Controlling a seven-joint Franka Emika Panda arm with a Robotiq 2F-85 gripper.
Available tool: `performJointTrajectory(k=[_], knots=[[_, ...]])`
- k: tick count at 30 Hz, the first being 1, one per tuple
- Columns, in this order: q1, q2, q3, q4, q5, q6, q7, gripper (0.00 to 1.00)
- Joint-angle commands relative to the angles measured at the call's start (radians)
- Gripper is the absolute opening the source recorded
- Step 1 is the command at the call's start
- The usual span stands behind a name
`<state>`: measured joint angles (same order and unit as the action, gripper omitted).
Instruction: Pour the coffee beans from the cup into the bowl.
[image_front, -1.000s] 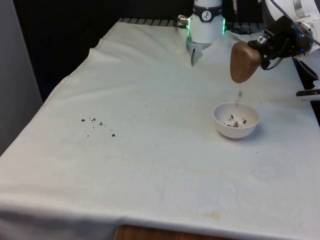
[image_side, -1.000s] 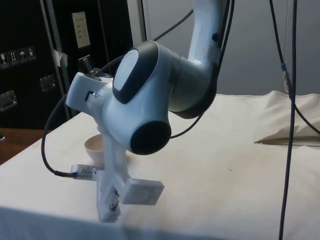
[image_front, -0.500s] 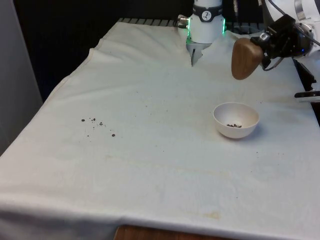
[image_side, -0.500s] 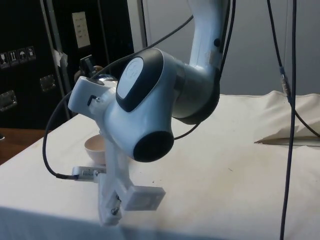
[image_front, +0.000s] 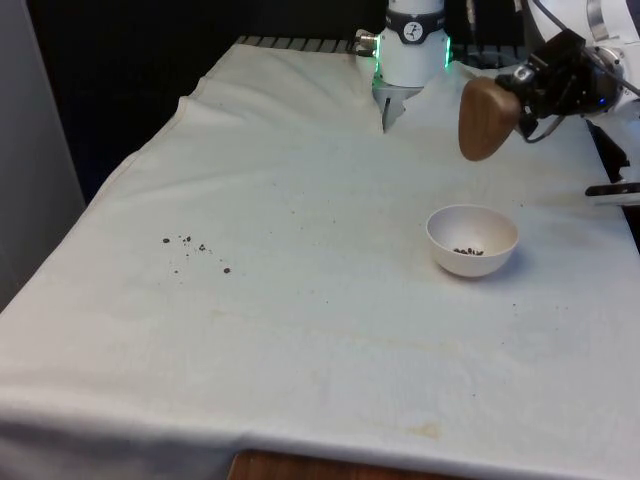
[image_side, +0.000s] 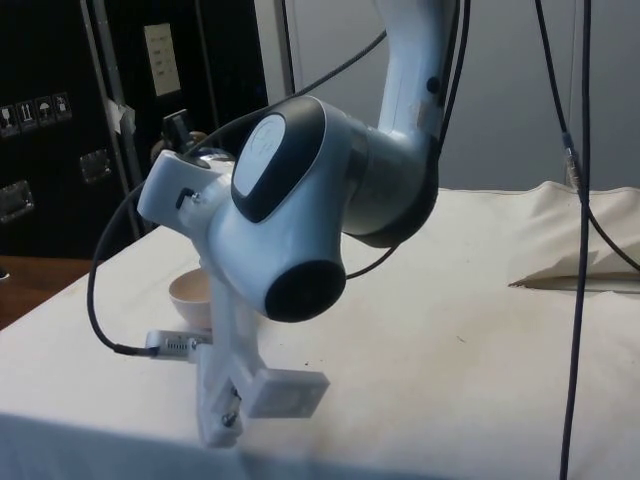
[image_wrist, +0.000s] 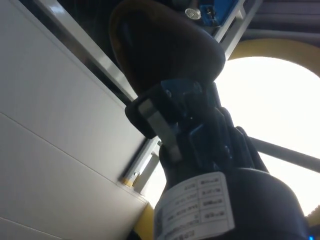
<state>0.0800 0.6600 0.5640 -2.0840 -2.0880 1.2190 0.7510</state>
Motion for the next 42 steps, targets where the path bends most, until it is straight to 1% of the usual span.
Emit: performJointTrajectory(k=[1, 5, 6, 7, 12, 13, 14, 17, 18, 23, 24, 25, 32, 33, 34, 35, 42], knots=[[-0.008, -0.001, 0.004, 0.0, 0.006, 0.013, 0.006, 0.0], [-0.016, 0.001, 0.004, 0.003, 0.017, 0.018, 0.025, 0.0], [-0.01, 0.0, 0.0, 0.0, 0.011, 0.006, 0.026, 0.0], [-0.018, 0.002, 0.004, 0.003, 0.019, 0.019, 0.03, 0.0], [-0.031, 0.006, 0.001, 0.005, 0.031, 0.03, 0.068, 0.0], [-0.025, 0.005, -0.003, 0.002, 0.025, 0.02, 0.069, 0.0], [-0.033, 0.007, 0.001, 0.005, 0.033, 0.032, 0.074, 0.0], [-0.043, 0.003, 0.001, 0.002, 0.036, 0.045, 0.089, 0.0], [-0.05, -0.004, 0.002, -0.001, 0.04, 0.055, 0.095, 0.0], [-0.063, -0.023, 0.003, -0.006, 0.052, 0.08, 0.105, 0.0], [-0.053, -0.016, -0.006, 0.002, 0.051, 0.064, 0.107, 0.0], [-0.067, -0.031, 0.001, -0.008, 0.059, 0.093, 0.109, 0.0], [-0.081, -0.056, -0.006, -0.01, 0.078, 0.14, 0.123, 0.0], [-0.07, -0.047, -0.013, -0.003, 0.073, 0.119, 0.123, 0.0], [-0.083, -0.059, -0.006, -0.01, 0.082, 0.147, 0.125, 0.0], [-0.088, -0.065, -0.007, -0.01, 0.088, 0.16, 0.128, 0.0], [-0.102, -0.09, -0.015, -0.009, 0.109, 0.212, 0.139, 0.0]])
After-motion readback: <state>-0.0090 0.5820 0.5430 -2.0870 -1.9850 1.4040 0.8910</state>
